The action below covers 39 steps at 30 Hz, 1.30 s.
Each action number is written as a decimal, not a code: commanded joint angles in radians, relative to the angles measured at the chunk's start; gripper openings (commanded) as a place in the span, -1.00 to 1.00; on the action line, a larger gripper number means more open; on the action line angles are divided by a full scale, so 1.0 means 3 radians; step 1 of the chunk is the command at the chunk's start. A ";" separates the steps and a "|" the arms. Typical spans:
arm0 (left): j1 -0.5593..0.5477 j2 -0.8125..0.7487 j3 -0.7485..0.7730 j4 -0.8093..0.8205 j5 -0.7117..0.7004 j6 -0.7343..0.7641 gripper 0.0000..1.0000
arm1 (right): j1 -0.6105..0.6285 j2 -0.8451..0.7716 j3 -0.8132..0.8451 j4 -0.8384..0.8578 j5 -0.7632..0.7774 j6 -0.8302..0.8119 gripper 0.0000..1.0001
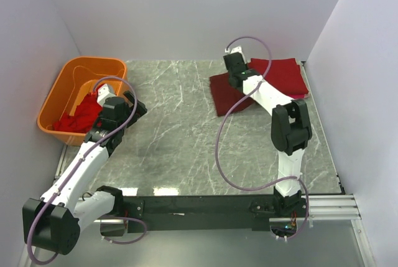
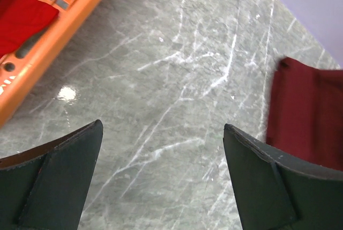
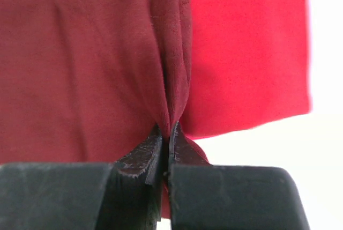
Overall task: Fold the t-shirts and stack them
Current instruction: Neatly place the folded tshirt to the corner
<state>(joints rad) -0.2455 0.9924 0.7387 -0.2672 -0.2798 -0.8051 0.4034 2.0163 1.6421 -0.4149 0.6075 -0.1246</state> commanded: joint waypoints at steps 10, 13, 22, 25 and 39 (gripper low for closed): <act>-0.0010 0.0143 0.0069 0.0032 -0.0279 0.0004 0.99 | -0.0271 -0.0130 0.0350 0.0468 0.0526 -0.0602 -1.00; -0.0010 0.0199 0.0114 -0.0014 -0.0351 -0.0011 0.99 | -0.0271 -0.0166 0.0478 0.0432 0.0522 -0.0587 -1.00; -0.0010 0.0215 0.0155 0.0006 -0.0279 -0.0042 0.99 | -0.0286 -0.0278 0.0973 -0.0094 0.0414 -0.0342 -1.00; -0.0010 0.0210 0.0171 0.0001 -0.0299 -0.0031 0.99 | -0.0296 -0.0304 0.1091 -0.0202 0.0373 -0.0306 -1.00; -0.0010 0.0241 0.0212 0.0016 -0.0320 -0.0026 0.99 | -0.0460 -0.0319 0.1813 -0.0851 -0.0102 -0.0071 -1.00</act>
<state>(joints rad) -0.2455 1.0687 0.7532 -0.2817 -0.3573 -0.8085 0.2916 1.9858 2.1296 -0.6464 0.6117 -0.1818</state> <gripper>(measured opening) 0.994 0.034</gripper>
